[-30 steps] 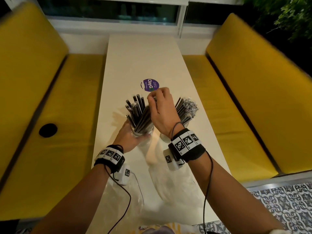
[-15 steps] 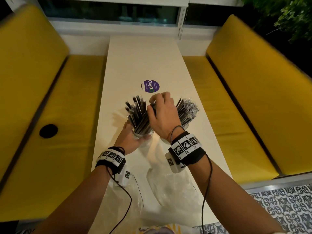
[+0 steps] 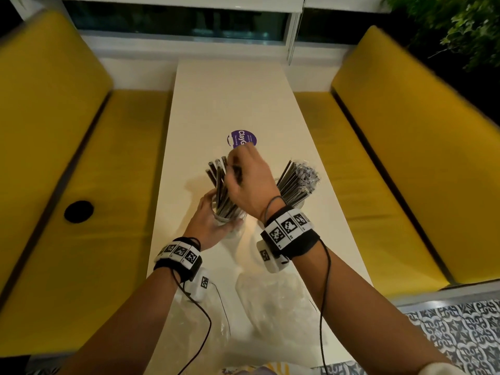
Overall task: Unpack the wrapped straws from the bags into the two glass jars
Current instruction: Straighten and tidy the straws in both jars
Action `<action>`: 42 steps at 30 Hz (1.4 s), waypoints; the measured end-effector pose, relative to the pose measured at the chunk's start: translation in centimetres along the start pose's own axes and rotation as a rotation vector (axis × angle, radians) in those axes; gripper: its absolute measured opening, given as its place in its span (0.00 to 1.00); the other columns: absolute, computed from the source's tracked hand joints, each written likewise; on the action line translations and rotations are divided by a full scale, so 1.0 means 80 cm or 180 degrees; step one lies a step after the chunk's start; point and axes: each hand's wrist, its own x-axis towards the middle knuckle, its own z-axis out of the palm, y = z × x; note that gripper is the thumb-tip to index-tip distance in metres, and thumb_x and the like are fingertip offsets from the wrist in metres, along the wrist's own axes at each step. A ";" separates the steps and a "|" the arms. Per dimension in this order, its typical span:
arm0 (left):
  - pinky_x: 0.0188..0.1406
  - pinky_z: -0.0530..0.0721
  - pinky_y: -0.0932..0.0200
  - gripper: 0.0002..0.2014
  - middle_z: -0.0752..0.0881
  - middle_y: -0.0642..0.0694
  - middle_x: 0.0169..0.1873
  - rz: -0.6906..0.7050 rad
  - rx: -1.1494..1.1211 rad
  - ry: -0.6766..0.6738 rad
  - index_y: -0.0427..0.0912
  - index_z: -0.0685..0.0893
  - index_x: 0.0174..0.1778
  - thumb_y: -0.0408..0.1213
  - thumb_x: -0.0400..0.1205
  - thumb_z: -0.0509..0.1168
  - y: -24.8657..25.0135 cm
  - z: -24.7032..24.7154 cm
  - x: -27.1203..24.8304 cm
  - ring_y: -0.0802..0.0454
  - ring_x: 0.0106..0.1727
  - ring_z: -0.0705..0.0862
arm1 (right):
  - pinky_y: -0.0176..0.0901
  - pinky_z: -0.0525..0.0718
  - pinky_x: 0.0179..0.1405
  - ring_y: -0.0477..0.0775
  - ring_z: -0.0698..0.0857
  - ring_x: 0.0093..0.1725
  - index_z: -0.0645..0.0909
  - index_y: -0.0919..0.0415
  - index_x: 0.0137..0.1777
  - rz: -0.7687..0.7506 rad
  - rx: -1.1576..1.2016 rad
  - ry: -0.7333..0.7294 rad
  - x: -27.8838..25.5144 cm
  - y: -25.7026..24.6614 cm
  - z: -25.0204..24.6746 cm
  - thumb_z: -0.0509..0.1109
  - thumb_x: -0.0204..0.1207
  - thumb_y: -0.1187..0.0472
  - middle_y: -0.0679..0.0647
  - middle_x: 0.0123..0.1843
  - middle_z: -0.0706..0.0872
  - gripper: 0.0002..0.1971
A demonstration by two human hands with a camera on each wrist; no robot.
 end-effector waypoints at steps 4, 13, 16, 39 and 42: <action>0.75 0.85 0.46 0.47 0.79 0.51 0.74 0.0164 0.0103 0.0012 0.54 0.73 0.81 0.67 0.69 0.83 -0.008 0.001 0.006 0.54 0.74 0.83 | 0.62 0.77 0.61 0.62 0.79 0.59 0.82 0.58 0.57 0.0408 -0.1046 -0.0586 -0.002 -0.002 -0.010 0.60 0.83 0.55 0.55 0.58 0.83 0.12; 0.76 0.80 0.52 0.51 0.75 0.52 0.82 0.0224 -0.0103 -0.0080 0.53 0.63 0.89 0.53 0.74 0.85 -0.006 0.005 0.007 0.56 0.78 0.78 | 0.72 0.74 0.74 0.71 0.65 0.84 0.68 0.33 0.83 -0.0046 -0.1138 -0.0864 0.014 -0.024 0.002 0.67 0.72 0.21 0.55 0.88 0.63 0.40; 0.73 0.82 0.53 0.51 0.77 0.50 0.77 0.0014 -0.0192 -0.0003 0.50 0.66 0.86 0.57 0.71 0.84 -0.004 0.003 0.002 0.52 0.76 0.80 | 0.69 0.84 0.64 0.67 0.80 0.67 0.78 0.47 0.76 -0.0045 -0.1264 -0.1405 0.020 -0.008 0.013 0.75 0.80 0.43 0.58 0.74 0.76 0.26; 0.77 0.83 0.49 0.49 0.75 0.50 0.78 0.0144 -0.0133 0.0003 0.56 0.65 0.85 0.56 0.72 0.86 -0.006 0.000 0.000 0.52 0.76 0.79 | 0.51 0.82 0.51 0.65 0.84 0.49 0.89 0.68 0.49 0.0196 -0.0287 -0.0343 0.033 0.024 0.015 0.70 0.88 0.61 0.62 0.49 0.87 0.11; 0.74 0.80 0.55 0.49 0.74 0.49 0.79 0.0140 -0.0181 0.0007 0.57 0.65 0.85 0.57 0.72 0.85 -0.005 0.000 -0.002 0.52 0.77 0.78 | 0.51 0.83 0.53 0.62 0.85 0.49 0.87 0.65 0.56 0.0404 -0.0130 0.0041 0.027 0.030 0.009 0.64 0.89 0.62 0.60 0.52 0.88 0.11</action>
